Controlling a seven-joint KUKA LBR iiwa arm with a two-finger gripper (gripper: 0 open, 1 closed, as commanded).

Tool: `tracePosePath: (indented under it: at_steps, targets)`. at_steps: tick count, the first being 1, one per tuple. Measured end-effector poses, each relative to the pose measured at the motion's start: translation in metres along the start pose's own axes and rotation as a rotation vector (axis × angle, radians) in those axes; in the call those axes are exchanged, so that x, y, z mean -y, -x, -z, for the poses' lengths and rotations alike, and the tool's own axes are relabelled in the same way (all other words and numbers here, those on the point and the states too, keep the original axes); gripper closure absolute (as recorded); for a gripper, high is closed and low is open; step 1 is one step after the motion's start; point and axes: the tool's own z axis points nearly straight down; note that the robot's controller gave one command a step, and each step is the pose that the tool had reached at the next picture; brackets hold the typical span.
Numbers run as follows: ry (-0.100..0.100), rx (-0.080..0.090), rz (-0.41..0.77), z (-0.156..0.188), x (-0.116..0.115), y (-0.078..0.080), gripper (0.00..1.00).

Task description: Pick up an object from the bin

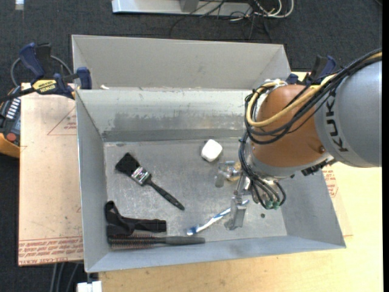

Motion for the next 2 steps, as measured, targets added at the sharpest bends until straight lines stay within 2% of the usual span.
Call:
tracePosePath:
  at_steps: [1, 2]
  targets:
    - [0.0, 0.008, -0.002, 0.004, 0.0, 0.002, 0.0]
    - [0.001, 0.006, 0.151, -0.1, -0.003, -0.006, 0.0]
